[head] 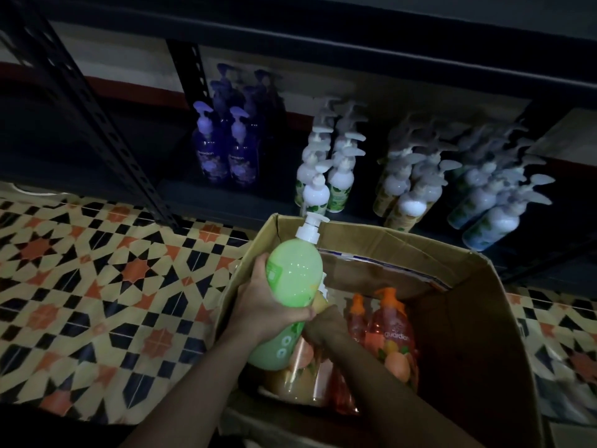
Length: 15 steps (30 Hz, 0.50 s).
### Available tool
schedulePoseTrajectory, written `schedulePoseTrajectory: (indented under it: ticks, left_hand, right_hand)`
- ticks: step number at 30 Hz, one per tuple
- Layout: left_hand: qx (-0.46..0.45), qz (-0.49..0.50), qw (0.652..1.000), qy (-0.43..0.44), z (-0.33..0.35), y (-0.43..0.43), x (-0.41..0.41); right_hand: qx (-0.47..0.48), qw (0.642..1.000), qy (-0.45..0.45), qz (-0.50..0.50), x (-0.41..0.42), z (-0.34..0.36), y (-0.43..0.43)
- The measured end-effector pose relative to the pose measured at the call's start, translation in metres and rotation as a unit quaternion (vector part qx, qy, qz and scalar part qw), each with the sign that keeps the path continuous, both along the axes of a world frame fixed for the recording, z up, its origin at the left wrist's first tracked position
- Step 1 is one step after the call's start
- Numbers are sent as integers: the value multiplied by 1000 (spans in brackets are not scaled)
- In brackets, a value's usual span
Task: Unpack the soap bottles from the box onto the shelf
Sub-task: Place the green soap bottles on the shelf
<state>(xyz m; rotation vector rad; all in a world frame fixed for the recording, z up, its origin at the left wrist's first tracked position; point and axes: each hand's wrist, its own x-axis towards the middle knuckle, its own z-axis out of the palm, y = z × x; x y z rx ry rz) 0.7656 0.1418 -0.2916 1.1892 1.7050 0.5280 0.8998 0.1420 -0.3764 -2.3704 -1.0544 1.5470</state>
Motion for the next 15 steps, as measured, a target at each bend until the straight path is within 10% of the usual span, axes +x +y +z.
schedulePoseTrajectory:
  ticks: [15]
  left_hand:
    - [157,-71,985,-8,93,-26,14]
  right_hand:
    - [341,938,37,-57,61,125,-52]
